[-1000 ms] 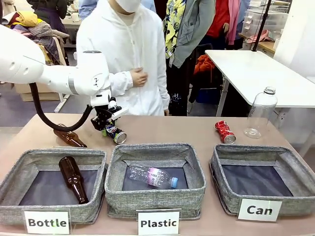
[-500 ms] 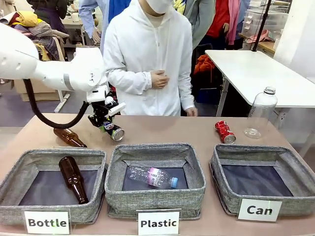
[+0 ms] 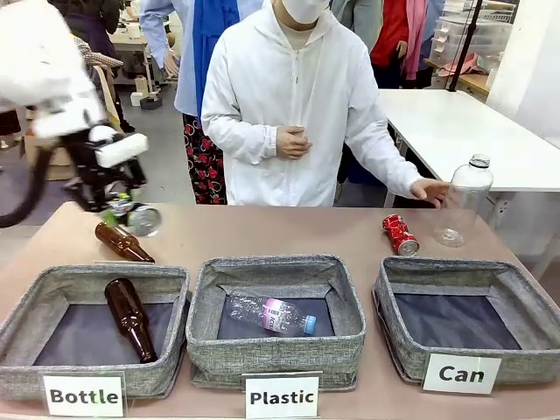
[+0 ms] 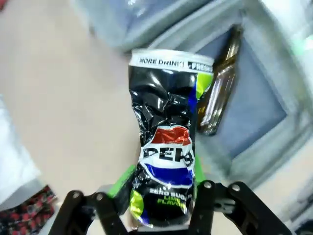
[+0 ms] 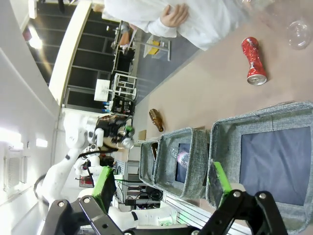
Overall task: Sort the can waste into the basket.
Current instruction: Pick up the can waste from the table and place it in the right Fabric basket.
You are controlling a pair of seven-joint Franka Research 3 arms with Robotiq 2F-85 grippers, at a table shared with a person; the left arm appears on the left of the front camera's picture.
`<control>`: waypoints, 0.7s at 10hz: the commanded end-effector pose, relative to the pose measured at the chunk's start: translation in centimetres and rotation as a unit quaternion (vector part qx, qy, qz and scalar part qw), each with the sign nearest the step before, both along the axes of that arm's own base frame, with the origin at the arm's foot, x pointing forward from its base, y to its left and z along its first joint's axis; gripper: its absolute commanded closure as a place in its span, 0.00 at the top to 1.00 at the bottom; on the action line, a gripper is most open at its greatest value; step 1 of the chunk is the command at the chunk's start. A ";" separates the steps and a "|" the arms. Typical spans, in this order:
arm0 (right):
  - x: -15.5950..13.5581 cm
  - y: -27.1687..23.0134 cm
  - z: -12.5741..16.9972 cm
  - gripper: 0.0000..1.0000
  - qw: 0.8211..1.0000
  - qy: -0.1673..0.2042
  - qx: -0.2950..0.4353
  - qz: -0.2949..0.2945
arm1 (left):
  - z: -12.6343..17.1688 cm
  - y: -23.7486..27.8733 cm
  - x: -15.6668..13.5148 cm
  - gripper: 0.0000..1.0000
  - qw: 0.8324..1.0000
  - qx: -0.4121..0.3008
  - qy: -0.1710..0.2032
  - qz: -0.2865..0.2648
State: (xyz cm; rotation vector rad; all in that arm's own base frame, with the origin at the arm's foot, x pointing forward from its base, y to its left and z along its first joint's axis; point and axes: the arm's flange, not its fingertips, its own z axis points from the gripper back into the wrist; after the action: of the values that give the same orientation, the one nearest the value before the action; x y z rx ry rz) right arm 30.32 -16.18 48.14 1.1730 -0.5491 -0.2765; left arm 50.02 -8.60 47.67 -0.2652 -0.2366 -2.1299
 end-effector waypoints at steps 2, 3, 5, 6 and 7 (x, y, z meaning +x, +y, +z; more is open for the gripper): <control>0.1 0.0 0.0 1.00 1.000 -0.011 0.008 -0.001 | 0.2 1.2 -8.9 0.08 0.992 -0.063 0.007 0.112; 0.1 0.0 0.0 1.00 1.000 -0.011 0.008 -0.001 | -0.6 0.8 -10.9 0.08 0.990 -0.058 -0.005 0.131; 0.1 0.0 0.0 1.00 1.000 -0.011 0.008 -0.001 | -2.1 0.5 -13.6 0.08 0.977 -0.009 -0.013 0.214; 0.1 0.0 0.0 1.00 1.000 -0.011 0.008 -0.001 | -2.1 1.5 -14.3 0.08 0.966 0.012 -0.010 0.257; 0.1 0.0 0.0 1.00 1.000 -0.011 0.008 -0.001 | -1.7 2.8 -13.0 0.08 0.965 0.028 -0.019 0.259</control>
State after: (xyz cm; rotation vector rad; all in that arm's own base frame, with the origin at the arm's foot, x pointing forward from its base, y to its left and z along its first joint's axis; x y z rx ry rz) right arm 30.32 -16.18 48.14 1.1731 -0.5491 -0.2765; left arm 36.26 -6.62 45.39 -0.1513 -0.2909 -1.6632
